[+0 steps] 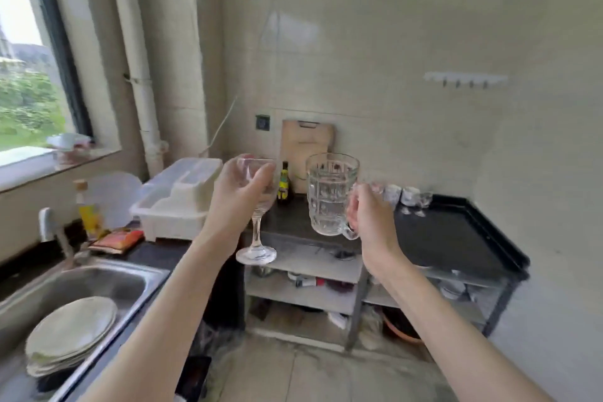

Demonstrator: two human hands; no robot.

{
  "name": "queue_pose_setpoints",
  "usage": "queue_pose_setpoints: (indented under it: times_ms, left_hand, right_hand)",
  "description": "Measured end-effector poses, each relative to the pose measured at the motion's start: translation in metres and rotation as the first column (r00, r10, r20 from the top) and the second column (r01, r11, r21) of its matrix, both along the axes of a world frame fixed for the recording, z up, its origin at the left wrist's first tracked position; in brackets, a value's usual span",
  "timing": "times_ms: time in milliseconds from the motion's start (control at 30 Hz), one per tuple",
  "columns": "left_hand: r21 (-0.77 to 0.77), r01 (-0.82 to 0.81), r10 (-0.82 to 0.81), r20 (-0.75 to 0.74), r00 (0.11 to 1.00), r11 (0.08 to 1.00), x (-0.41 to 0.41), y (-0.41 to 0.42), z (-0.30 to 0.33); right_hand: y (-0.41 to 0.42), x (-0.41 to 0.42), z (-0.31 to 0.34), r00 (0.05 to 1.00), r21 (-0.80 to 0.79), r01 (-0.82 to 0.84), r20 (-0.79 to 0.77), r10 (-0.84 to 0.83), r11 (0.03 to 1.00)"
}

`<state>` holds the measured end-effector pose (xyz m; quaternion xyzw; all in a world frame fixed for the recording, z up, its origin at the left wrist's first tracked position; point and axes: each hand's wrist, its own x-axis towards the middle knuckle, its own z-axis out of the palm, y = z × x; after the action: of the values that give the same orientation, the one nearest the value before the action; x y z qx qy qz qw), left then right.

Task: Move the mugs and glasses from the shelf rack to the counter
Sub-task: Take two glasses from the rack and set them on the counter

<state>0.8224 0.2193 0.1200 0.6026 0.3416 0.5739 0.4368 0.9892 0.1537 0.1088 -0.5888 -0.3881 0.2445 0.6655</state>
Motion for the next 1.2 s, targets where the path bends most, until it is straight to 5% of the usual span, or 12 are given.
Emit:
queue_pose_setpoints:
  times_ms: [233,633,1200]
  left_hand:
    - [-0.037,0.205,-0.208,-0.107,0.972,0.978,0.15,0.065,-0.031]
    - [-0.133,0.323,-0.344,-0.196,0.918,0.937,0.341,0.267,-0.088]
    - [-0.36,0.239,-0.394,-0.458,0.797,0.902,0.562,0.458,-0.21]
  right_hand:
    - [0.038,0.14,-0.027,0.978,-0.068,0.186,-0.083,-0.191,0.98]
    - [0.2,0.317,-0.082,0.914,-0.215,0.331,-0.171,-0.369,0.919]
    - [0.38,0.539,-0.206,0.893,-0.542,0.224,-0.219,-0.393,0.81]
